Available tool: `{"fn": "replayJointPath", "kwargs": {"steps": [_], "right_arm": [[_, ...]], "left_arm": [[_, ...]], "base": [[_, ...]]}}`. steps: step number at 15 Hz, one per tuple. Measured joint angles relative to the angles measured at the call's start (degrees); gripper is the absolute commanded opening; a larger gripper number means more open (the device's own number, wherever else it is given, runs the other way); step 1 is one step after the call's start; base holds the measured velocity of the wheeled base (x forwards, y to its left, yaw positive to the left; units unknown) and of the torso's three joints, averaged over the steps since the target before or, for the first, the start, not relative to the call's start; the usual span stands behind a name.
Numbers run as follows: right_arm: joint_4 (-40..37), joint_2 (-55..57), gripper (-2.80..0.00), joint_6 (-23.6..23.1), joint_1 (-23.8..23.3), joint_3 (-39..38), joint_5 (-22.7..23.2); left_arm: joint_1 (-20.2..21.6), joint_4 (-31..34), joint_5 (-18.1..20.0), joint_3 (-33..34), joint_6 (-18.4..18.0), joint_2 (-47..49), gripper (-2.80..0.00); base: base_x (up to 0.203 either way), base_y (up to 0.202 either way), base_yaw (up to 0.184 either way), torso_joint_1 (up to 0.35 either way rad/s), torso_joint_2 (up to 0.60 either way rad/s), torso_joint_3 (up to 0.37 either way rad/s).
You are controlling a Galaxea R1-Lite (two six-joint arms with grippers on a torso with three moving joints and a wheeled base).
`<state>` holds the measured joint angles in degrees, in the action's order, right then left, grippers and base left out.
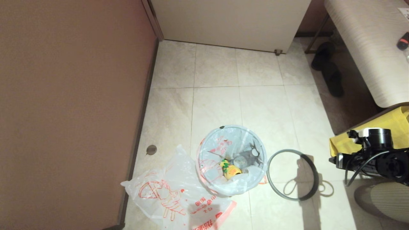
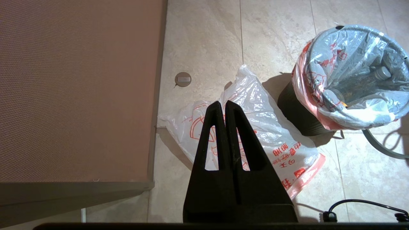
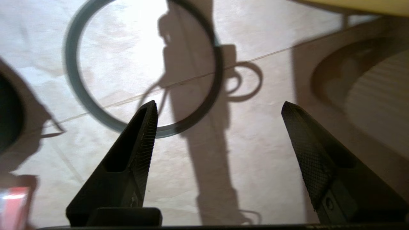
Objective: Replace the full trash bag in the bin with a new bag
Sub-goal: Place the trash bag on the floor
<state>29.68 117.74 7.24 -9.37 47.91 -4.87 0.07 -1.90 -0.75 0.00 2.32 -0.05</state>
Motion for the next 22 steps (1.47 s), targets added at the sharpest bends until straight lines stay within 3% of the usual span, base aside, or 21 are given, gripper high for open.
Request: {"fn": "replayJointPath", "kwargs": {"steps": [6,14,17,20,21,22], "right_arm": [[0.1,0.2,-2.80,9.3,12.6,-3.3,3.9],[-1.6,6.7,-2.80,10.8,19.4,-6.0,4.9],[-4.9,7.7,-2.80,16.5,24.8,-5.9,5.4],[-2.2,7.7,-2.80,21.7,28.9,-5.8,7.0],[-1.1,7.5,0.00,22.1,29.5,-6.1,7.5],[0.4,7.3,0.00,22.2,30.0,-6.8,8.0]], "left_arm": [[0.0,0.0,0.0,0.0,0.0,0.0,-2.80],[0.0,0.0,0.0,0.0,0.0,0.0,-2.80],[0.0,0.0,0.0,0.0,0.0,0.0,-2.80],[0.0,0.0,0.0,0.0,0.0,0.0,-2.80],[0.0,0.0,0.0,0.0,0.0,0.0,-2.80],[0.0,0.0,0.0,0.0,0.0,0.0,-2.80]], "base": [[0.000,0.000,0.000,0.000,0.00,0.000],[0.000,0.000,0.000,0.000,0.00,0.000],[0.000,0.000,0.000,0.000,0.00,0.000],[0.000,0.000,0.000,0.000,0.00,0.000],[0.000,0.000,0.000,0.000,0.00,0.000],[0.000,0.000,0.000,0.000,0.00,0.000]]}}
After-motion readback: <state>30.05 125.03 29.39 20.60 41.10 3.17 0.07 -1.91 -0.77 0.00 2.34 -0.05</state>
